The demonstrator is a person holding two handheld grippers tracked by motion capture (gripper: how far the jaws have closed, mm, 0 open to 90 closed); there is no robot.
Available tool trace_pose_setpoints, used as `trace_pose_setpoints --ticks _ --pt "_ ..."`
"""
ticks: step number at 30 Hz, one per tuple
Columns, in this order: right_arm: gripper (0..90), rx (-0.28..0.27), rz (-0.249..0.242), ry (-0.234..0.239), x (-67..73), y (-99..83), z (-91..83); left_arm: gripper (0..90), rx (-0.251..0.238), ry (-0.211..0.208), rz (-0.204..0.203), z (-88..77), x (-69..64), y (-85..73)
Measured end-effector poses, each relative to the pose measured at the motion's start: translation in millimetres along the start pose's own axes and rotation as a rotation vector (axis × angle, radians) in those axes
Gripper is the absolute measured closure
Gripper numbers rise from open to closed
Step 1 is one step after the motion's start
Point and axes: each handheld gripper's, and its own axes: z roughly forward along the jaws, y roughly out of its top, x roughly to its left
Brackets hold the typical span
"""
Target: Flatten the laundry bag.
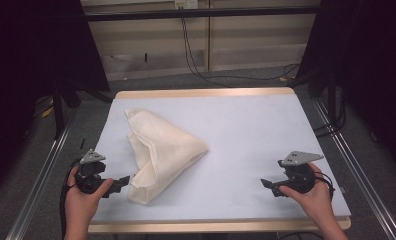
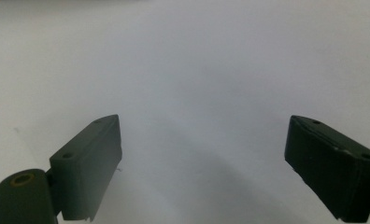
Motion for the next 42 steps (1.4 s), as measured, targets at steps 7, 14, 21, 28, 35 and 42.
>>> trace_pose_setpoints --ticks 7,14,21,28,35,42 --pt "6.4 0.010 -0.033 0.009 9.3 4.5 11.0 1.1 -0.003 0.003 -0.012 0.5 0.5 -1.2" --pt "5.6 0.042 -0.068 0.038 27.3 12.1 25.2 1.1 0.010 -0.014 -0.024 1.2 -0.6 -2.8" --pt "5.7 0.040 -0.114 0.095 50.5 31.1 45.2 1.1 0.017 -0.046 0.000 0.0 -1.5 -4.1" --pt "6.3 0.049 -0.150 0.112 63.9 44.5 61.5 0.8 0.019 -0.076 -0.009 -3.4 -3.4 -6.9" --pt "7.3 0.025 -0.182 0.152 81.9 61.5 76.5 2.7 0.051 -0.149 -0.009 -1.2 -7.3 -16.6" --pt "7.3 0.000 -0.250 0.192 101.6 81.3 90.7 6.6 0.096 -0.167 0.005 2.1 -12.4 -20.1"
